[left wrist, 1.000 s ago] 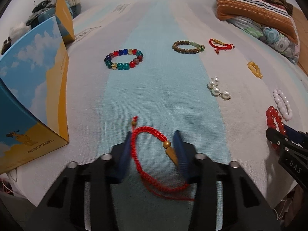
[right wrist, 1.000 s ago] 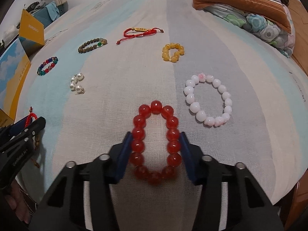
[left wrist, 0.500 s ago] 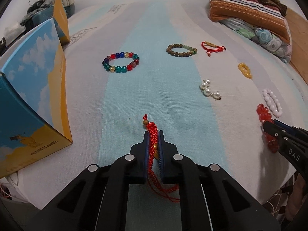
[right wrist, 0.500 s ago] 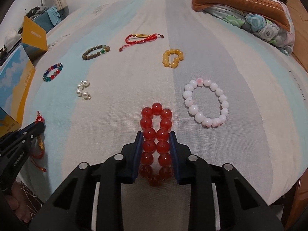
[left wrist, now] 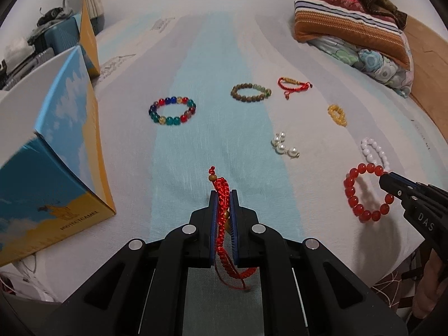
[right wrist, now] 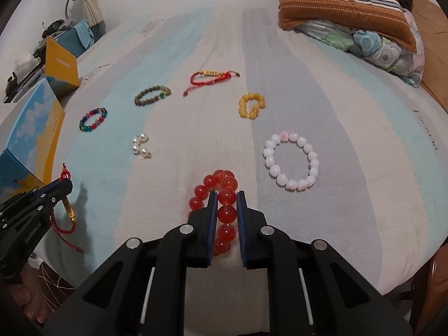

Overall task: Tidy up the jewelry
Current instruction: 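Carry both held bracelets over the open white box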

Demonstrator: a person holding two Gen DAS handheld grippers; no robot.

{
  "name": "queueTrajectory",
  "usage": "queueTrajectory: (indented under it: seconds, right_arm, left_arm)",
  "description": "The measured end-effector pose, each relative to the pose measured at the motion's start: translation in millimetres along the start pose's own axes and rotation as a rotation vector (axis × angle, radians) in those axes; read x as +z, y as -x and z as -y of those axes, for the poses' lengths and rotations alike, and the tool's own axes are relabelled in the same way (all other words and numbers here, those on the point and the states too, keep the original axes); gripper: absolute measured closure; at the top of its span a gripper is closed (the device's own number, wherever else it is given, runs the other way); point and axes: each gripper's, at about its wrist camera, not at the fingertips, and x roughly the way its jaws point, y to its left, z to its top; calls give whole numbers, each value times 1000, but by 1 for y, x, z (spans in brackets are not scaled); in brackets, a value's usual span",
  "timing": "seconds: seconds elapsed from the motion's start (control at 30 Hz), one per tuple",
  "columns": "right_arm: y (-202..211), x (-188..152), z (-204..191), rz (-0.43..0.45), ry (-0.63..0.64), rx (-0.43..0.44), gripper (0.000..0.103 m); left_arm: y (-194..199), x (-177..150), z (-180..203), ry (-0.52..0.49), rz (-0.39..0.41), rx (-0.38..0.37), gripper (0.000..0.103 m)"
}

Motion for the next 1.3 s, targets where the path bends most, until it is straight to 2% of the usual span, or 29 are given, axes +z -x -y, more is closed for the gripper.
queueTrajectory:
  seconds: [0.63,1.03,1.3]
  right_arm:
    - [30,27,-3,56,-21,-8,90]
    - [48,65,-21,92,-1,-3,90]
    - [59,93,-45,116,28,5,90]
  left_arm:
    - [26,25,4,-33,38,-4,96]
    - [48,65,4,-62,93,7,96]
    - [66,91,-9,-58,134,29,96]
